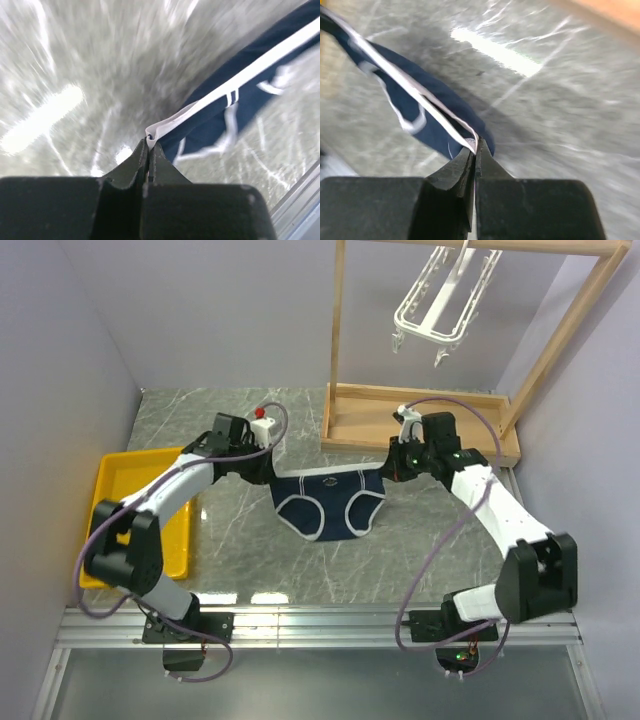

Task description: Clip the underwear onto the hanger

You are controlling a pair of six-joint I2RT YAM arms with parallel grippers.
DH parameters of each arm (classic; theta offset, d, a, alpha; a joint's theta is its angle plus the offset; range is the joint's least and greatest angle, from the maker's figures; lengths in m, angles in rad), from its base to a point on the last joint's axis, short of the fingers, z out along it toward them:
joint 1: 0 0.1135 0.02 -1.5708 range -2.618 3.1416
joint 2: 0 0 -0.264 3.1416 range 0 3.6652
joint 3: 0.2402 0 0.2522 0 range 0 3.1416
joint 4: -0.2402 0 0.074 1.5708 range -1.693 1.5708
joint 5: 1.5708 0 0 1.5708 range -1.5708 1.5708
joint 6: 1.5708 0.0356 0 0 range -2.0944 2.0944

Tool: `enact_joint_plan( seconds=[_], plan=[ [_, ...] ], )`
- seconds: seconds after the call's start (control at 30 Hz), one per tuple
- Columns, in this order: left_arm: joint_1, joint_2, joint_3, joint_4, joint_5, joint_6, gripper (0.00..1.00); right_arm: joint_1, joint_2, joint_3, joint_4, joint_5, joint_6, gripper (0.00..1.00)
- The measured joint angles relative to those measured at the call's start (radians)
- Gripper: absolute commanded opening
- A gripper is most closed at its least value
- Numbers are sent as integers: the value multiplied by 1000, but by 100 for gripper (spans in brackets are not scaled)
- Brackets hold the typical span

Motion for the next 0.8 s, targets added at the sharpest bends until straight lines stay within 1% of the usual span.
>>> enact_joint_plan(
  seconds=[0.1, 0.23, 0.43, 0.53, 0.67, 0.73, 0.8],
  plan=[
    [10, -111, 7, 16, 34, 28, 0, 1, -114, -21, -26, 76, -94, 0],
    [12, -212, 7, 6, 94, 56, 0, 28, -251, -31, -82, 132, -185, 0],
    [10, -344, 7, -122, 198, 140, 0, 65, -396, -32, -239, 126, -305, 0],
    [6, -393, 18, -200, 252, 167, 0, 75, -431, -39, -323, 87, -357, 0],
    [4, -396, 70, -292, 312, 179, 0, 97, -471, -79, -386, 38, -402, 0],
    [4, -378, 87, -307, 322, 175, 1, 104, -448, -98, -386, 31, -410, 0],
    [3, -335, 89, -296, 313, 165, 2, 105, -392, -109, -374, 33, -411, 0]
  ],
)
